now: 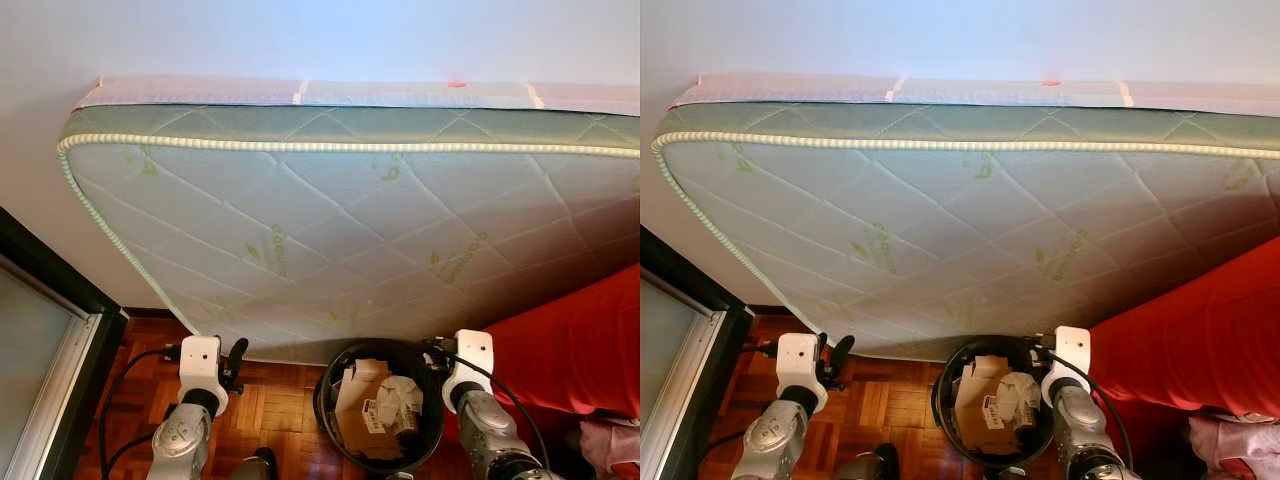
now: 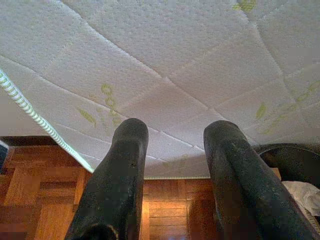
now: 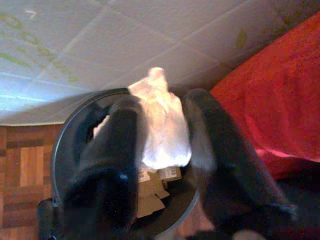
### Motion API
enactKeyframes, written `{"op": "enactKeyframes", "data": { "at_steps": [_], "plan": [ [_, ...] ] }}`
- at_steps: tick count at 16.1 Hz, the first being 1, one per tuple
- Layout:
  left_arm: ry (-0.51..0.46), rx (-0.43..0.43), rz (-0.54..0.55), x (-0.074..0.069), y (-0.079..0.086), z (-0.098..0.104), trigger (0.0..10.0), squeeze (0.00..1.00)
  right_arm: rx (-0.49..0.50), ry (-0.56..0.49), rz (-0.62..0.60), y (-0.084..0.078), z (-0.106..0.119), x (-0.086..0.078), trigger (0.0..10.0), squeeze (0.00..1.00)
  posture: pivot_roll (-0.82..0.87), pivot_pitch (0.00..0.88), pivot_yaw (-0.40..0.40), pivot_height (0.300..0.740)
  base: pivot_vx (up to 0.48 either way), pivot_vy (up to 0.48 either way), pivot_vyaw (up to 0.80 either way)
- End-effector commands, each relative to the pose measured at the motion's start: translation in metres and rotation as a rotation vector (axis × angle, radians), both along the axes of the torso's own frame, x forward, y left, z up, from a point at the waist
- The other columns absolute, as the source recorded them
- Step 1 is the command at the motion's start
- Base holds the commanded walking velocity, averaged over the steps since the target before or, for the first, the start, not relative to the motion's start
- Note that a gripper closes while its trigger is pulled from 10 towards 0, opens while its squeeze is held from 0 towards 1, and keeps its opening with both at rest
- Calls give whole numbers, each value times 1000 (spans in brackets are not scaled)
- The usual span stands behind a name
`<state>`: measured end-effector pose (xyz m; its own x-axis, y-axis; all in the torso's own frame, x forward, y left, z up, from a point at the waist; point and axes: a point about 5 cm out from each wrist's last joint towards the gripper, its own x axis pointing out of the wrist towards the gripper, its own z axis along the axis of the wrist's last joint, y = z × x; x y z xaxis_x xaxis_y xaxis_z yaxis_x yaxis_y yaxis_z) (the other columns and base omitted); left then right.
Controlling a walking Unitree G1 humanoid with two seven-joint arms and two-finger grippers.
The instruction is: Clean up the room
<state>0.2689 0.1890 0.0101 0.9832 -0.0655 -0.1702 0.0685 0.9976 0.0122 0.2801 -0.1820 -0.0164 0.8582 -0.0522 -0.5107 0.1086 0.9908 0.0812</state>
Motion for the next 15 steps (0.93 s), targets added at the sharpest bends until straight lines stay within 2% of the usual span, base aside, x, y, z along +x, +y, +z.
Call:
{"op": "enactKeyframes", "data": {
  "at_steps": [1, 8, 11, 15],
  "plan": [
    [33, -2, 0, -2, -1, -5, 10000, 0, 14, 34, 1, 2, -6, -6, 10000, 1000, 162, 233, -31, 740, 0, 0, 0],
    [35, -1, -8, -1, -2, -4, 10000, 0, 22, 63, 30, 5, -11, -10, 10000, 1000, 158, 201, -28, 740, 0, 0, 0],
    [33, -1, -15, 2, -3, -3, 10000, 0, -1, 115, 100, 12, -17, -16, 10000, 1000, 160, 200, -30, 740, 0, 0, 0],
    [36, -5, -5, 1, -2, -3, 10000, 0, 46, 99, 81, 13, -15, -14, 10000, 1000, 158, 211, -33, 740, 0, 0, 0]
  ]
}}
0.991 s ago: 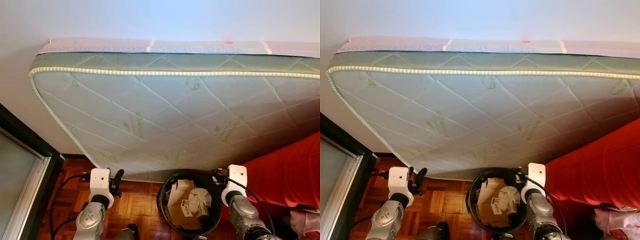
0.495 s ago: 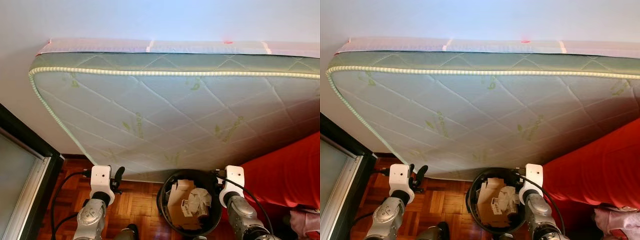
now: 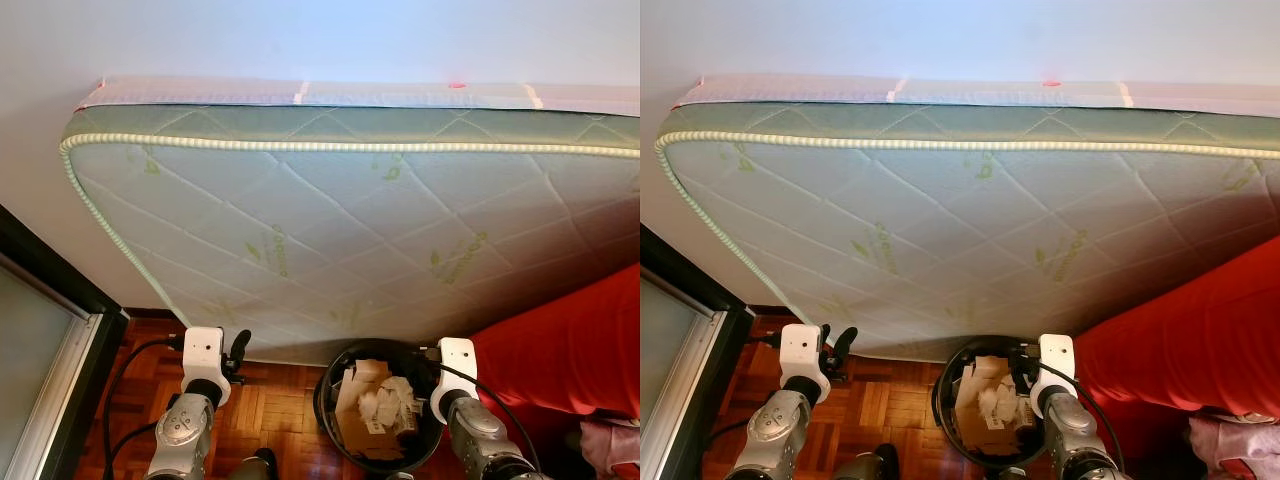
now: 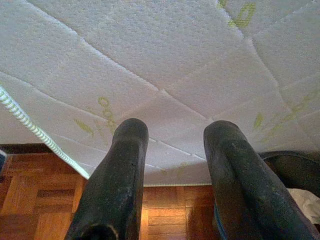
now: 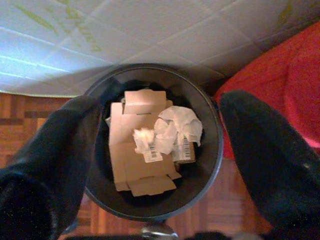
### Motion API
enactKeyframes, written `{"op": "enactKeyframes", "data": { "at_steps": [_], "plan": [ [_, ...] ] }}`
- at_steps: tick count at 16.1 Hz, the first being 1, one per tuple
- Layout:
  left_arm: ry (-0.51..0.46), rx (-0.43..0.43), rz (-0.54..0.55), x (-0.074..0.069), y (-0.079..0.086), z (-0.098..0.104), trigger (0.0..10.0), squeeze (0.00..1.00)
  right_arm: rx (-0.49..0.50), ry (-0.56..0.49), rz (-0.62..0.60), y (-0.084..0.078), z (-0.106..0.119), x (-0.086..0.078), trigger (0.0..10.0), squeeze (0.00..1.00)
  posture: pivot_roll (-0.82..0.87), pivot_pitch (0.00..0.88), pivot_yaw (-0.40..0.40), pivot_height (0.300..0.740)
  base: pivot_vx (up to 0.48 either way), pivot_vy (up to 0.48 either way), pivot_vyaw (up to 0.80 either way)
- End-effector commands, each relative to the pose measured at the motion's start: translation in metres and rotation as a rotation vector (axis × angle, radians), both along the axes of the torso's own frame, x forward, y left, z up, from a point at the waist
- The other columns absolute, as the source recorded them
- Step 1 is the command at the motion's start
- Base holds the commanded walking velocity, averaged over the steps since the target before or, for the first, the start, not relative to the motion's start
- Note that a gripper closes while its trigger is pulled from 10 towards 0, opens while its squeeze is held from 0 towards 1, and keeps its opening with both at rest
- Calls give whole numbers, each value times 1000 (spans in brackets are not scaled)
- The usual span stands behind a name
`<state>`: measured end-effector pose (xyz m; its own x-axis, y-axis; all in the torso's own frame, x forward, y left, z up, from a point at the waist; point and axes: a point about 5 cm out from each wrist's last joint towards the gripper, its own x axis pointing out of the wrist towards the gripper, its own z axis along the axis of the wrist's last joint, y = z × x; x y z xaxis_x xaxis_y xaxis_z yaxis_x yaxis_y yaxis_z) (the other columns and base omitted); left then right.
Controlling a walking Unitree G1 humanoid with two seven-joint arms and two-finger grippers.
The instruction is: Clean up the room
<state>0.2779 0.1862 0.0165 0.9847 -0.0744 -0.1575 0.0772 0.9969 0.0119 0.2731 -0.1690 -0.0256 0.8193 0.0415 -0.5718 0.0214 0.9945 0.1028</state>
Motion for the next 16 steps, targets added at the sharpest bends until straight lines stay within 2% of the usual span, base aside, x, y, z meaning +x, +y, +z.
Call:
{"op": "enactKeyframes", "data": {
  "at_steps": [1, 4, 6, 10, 13, 14, 16],
  "plan": [
    [71, -3, 12, -10, 2, -13, 10000, 0, 17, 30, -22, -1, -6, -7, 10000, 0, 155, 204, -29, 740, 0, 0, 0],
    [171, -23, 67, -19, 10, -28, 10000, 0, 31, 61, -54, -6, -12, -15, 10000, 0, 154, 175, -18, 740, 0, 0, 0],
    [282, -39, 126, -35, 20, -45, 10000, 0, 42, 79, -97, -14, -19, -26, 10000, 0, 150, 147, -6, 740, 0, 0, 0],
    [379, -21, 165, -47, 32, -56, 10000, 0, 19, 111, -165, -28, -27, -40, 10000, 0, 139, 90, 21, 740, 0, 0, 0],
    [449, -16, 189, -57, 35, -65, 10000, 0, -13, 121, -213, -45, -29, -50, 10000, 0, 125, 30, 36, 740, 0, 0, 0],
    [485, -23, 202, -63, 33, -70, 10000, 0, -41, 127, -193, -51, -29, -52, 10000, 0, 122, 18, 31, 740, 0, 0, 0],
    [545, -32, 220, -73, 31, -78, 10000, 0, -69, 134, -125, -53, -29, -52, 10000, 0, 100, 0, 18, 740, 0, 0, 0]
  ]
}}
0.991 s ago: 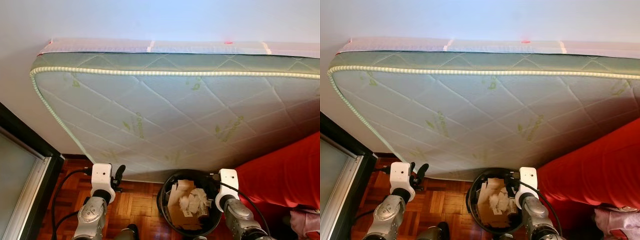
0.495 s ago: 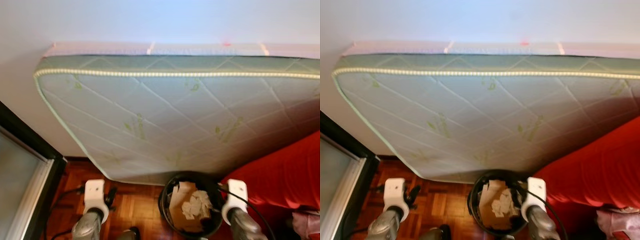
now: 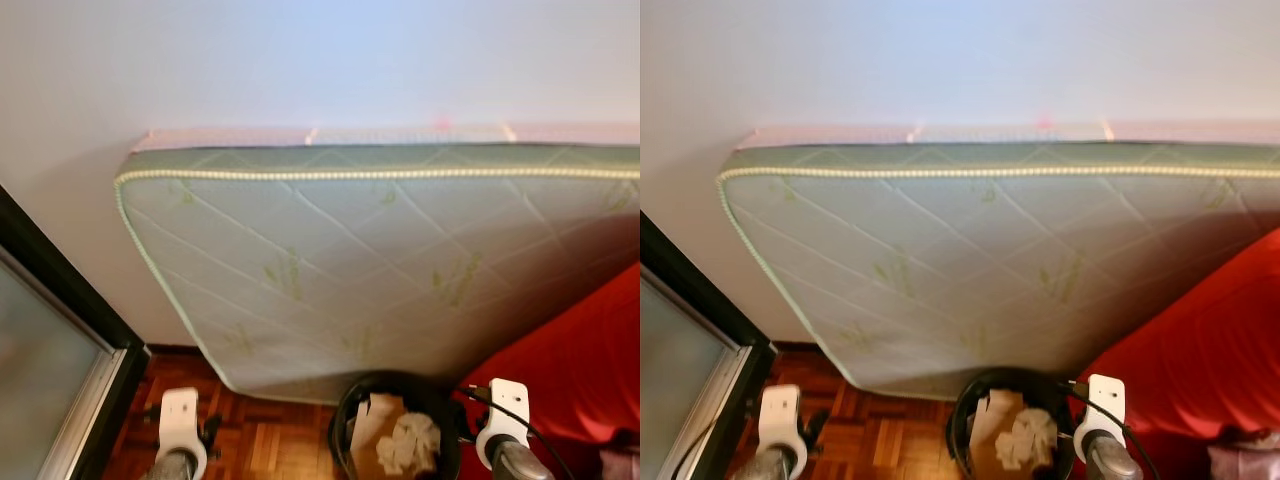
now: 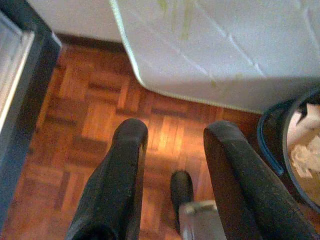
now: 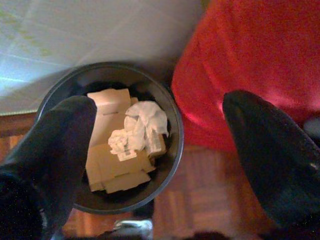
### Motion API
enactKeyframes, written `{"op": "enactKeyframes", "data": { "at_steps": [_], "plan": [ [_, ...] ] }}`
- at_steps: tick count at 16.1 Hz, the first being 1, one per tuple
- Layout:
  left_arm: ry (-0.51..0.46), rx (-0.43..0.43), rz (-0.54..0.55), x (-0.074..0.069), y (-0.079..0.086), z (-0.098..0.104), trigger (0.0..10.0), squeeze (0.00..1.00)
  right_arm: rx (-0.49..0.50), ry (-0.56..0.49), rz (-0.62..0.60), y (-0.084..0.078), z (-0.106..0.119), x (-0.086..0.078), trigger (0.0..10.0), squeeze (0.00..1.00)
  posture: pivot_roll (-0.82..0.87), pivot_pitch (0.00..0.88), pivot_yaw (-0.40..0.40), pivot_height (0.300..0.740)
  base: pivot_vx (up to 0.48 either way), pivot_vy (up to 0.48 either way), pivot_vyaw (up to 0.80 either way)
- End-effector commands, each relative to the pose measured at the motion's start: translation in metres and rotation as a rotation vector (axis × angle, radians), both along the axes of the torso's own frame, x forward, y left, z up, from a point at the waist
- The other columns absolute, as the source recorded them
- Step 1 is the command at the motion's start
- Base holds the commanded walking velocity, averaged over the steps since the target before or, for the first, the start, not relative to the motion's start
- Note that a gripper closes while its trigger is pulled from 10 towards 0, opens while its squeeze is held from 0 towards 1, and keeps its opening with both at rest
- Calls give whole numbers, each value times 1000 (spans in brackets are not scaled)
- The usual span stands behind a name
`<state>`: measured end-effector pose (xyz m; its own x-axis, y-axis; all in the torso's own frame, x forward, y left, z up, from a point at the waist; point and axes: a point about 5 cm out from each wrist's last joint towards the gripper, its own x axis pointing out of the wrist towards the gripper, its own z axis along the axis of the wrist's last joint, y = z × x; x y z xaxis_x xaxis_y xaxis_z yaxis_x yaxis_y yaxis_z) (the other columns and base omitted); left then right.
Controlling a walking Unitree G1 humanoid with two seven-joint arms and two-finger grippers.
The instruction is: Clean up the room
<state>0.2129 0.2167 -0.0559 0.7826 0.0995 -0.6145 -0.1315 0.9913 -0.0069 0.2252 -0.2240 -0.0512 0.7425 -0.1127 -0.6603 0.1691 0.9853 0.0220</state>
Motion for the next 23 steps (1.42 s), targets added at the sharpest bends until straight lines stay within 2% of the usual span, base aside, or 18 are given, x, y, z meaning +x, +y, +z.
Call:
{"op": "enactKeyframes", "data": {
  "at_steps": [1, 2, 3, 4, 7, 9, 10, 11, 13, 17, 23],
  "plan": [
    [76, -5, 18, -14, -1, -10, 10000, 0, -5, 26, 73, 4, -3, -3, 10000, 0, 90, 0, 11, 740, 0, 0, 0],
    [107, -13, 15, -19, -4, -14, 10000, 0, -11, 32, 93, 3, -3, -4, 10000, 0, 78, 0, 1, 740, 0, 0, 0],
    [129, -21, 10, -22, -9, -17, 10000, 0, -1, 43, 10, -2, -5, -8, 10000, 0, 70, 0, -7, 740, 0, 0, 0],
    [137, -27, 5, -23, -13, -19, 10000, 0, -1, 58, -19, -6, -7, -12, 10000, 0, 74, 0, -11, 740, 0, 0, 0],
    [148, -33, -23, -27, -22, -22, 10000, 0, 16, 154, -89, -16, -22, -44, 10000, 0, 97, 0, -27, 740, 0, 0, 0],
    [168, -30, -24, -32, -19, -24, 10000, 0, 31, 172, -105, -15, -26, -52, 10000, 0, 81, 0, -15, 740, 0, 0, 0],
    [173, -28, -25, -34, -17, -25, 10000, 0, 32, 179, -98, -14, -27, -54, 10000, 0, 68, 0, -7, 740, 0, 0, 0],
    [199, -21, -22, -44, -9, -28, 10000, 0, 34, 185, -83, -12, -29, -55, 10000, 0, 61, 0, -3, 740, 0, 0, 0],
    [226, -18, -10, -56, 3, -31, 10000, 0, 35, 187, -72, -9, -29, -55, 10000, 0, 70, 0, -4, 740, 0, 0, 0],
    [230, -18, -5, -56, 7, -30, 10000, 0, 43, 184, -37, 1, -30, -53, 10000, 0, 67, 0, 16, 740, 0, 0, 0],
    [225, -16, -25, -54, 4, -29, 10000, 0, 39, 195, -40, 3, -32, -55, 10000, 0, 59, 0, 30, 740, 0, 0, 0]
  ]
}}
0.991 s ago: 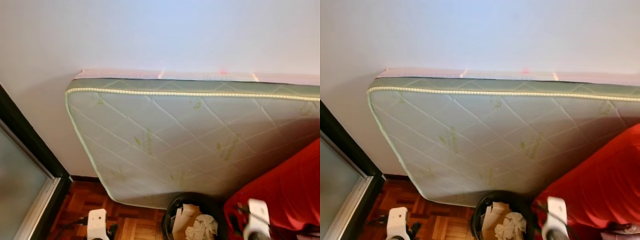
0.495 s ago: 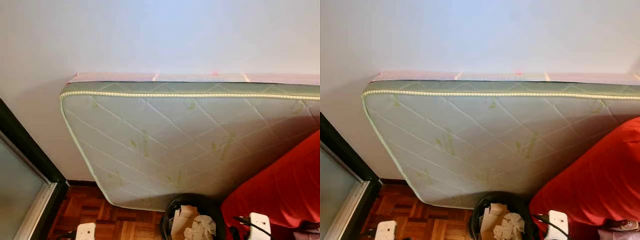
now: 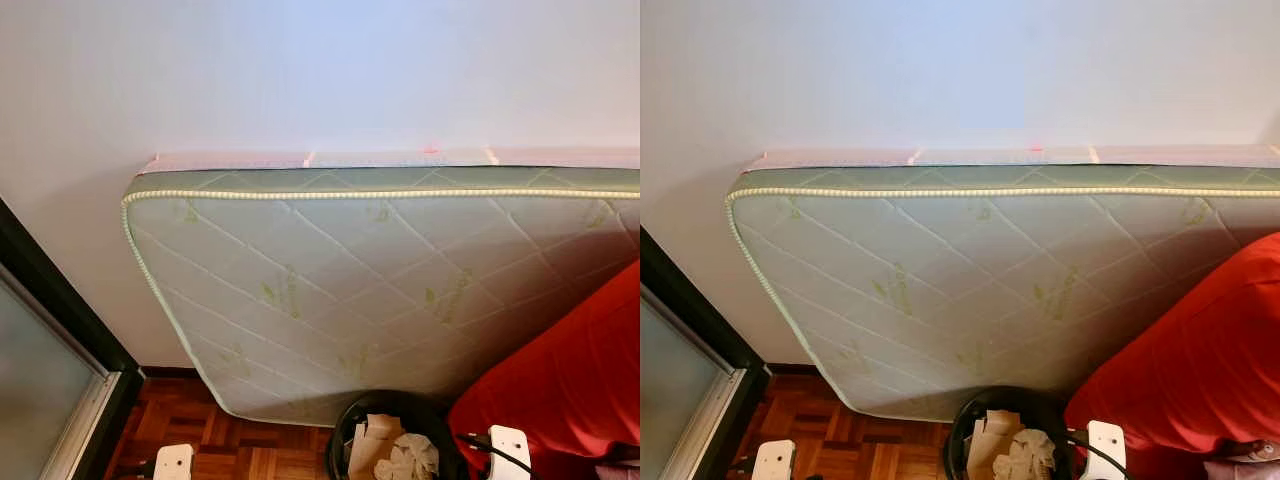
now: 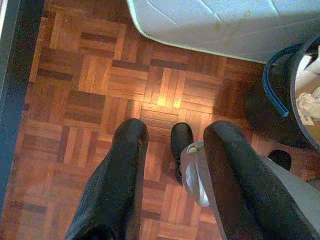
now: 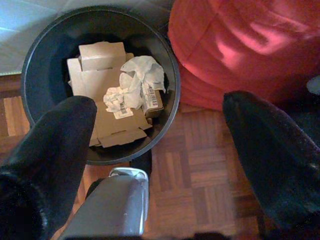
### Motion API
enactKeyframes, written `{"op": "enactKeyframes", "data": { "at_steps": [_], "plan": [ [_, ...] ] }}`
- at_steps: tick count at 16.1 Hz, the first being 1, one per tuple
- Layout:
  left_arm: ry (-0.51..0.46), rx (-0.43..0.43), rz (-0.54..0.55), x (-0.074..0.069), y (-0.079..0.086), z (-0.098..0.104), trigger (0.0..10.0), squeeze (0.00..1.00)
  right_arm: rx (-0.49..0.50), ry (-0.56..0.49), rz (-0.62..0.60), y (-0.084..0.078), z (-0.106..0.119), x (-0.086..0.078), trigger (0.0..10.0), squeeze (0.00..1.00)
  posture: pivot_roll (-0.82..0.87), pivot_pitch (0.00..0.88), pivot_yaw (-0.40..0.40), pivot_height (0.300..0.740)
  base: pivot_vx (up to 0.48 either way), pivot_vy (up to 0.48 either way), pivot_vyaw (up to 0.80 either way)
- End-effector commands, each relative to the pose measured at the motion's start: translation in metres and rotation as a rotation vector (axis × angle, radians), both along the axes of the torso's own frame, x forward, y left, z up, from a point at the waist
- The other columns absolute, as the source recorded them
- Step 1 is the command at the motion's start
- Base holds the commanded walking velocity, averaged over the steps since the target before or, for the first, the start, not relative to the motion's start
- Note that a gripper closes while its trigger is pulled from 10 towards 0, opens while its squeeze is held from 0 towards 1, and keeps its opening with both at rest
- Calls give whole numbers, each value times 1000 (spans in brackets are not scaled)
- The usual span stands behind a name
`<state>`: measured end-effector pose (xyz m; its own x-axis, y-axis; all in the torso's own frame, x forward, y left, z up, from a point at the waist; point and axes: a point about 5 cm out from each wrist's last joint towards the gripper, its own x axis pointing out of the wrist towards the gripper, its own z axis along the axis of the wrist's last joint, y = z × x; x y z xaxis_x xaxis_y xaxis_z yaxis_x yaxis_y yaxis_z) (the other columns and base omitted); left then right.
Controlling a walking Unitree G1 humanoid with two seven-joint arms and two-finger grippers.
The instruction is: Clean up the room
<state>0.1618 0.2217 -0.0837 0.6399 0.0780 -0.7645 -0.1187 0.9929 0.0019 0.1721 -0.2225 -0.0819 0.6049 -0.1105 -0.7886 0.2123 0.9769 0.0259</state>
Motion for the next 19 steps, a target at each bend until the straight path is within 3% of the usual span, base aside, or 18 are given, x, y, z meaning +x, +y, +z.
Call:
{"op": "enactKeyframes", "data": {
  "at_steps": [1, 9, 19],
  "plan": [
    [17, 0, -12, -3, -1, -2, 10000, 0, -2, 13, 4, 2, -1, -2, 10000, 0, 59, 0, 31, 740, 0, 0, 0],
    [18, -7, -16, -4, -2, -2, 10000, 0, -3, 4, 35, 3, 0, 2, 10000, 0, 67, 0, 24, 740, 0, 0, 0],
    [15, 4, -14, -2, 3, -1, 10000, 0, 7, 1, 44, 9, 0, 5, 10000, 0, 64, 0, 42, 740, -261, 0, 0]
  ]
}}
